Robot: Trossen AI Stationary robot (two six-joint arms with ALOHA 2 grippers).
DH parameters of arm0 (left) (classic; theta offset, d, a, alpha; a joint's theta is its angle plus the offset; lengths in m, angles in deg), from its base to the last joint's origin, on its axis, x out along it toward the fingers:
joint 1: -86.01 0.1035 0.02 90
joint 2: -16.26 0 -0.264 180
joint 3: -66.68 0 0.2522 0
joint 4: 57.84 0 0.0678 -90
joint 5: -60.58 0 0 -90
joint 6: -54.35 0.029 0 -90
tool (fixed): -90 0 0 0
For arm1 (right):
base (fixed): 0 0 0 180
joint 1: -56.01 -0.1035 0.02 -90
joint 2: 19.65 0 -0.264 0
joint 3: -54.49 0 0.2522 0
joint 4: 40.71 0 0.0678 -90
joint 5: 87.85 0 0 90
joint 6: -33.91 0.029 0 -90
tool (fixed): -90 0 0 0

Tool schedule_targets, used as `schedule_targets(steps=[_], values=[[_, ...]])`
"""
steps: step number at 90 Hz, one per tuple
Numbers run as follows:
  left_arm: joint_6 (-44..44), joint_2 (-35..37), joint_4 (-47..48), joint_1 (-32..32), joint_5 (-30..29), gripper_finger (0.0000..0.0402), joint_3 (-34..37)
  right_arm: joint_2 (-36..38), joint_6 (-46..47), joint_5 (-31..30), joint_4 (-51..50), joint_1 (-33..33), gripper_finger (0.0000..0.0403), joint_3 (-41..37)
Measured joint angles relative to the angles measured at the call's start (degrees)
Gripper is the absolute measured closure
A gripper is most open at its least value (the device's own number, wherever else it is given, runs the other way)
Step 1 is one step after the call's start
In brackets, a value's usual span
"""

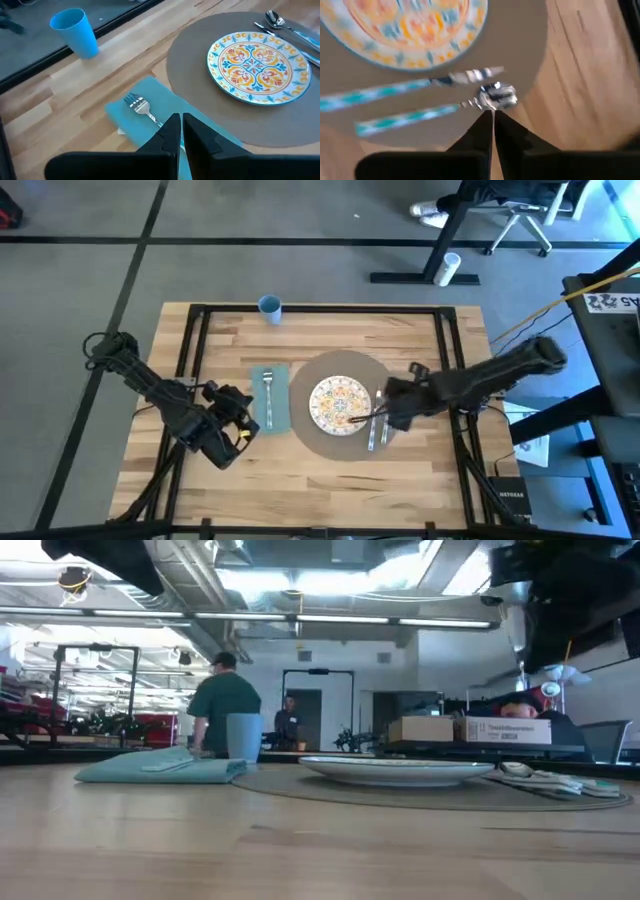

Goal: Set table place
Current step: Put the blue fork on the blue napkin

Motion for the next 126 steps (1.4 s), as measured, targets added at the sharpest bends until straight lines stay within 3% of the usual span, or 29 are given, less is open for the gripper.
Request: schedule_targets(steps=[17,31,46,64,102,126], values=[[1.44,-0.02,-3.19,5.43,7.98,0.0398,0.0,13.47,-1.4,-7.73,22.72,1.34,0.0402,-14.18],[1.2,-0.04,-3.85,13.07,13.89,0.0398,0.0,18.06,-4.42,-15.0,32.73,5.06,0.04,-18.36],[2.73,-0.26,-9.75,21.22,17.41,0.0398,0.0,18.29,-10.34,-18.68,34.39,9.78,0.04,-18.26],[7.72,-3.54,-17.19,28.67,21.18,0.0398,0.0,18.21,-14.7,-16.86,33.87,15.36,0.04,-18.14],[4.74,-15.59,-15.02,37.71,38.27,0.0398,0.0,18.19,-17.51,-15.65,34.41,17.22,0.04,-18.14],[7.06,-17.09,-15.07,41.34,40.19,0.0398,0.0,18.19,-19.48,-15.32,37.13,17.22,0.04,-18.12]])
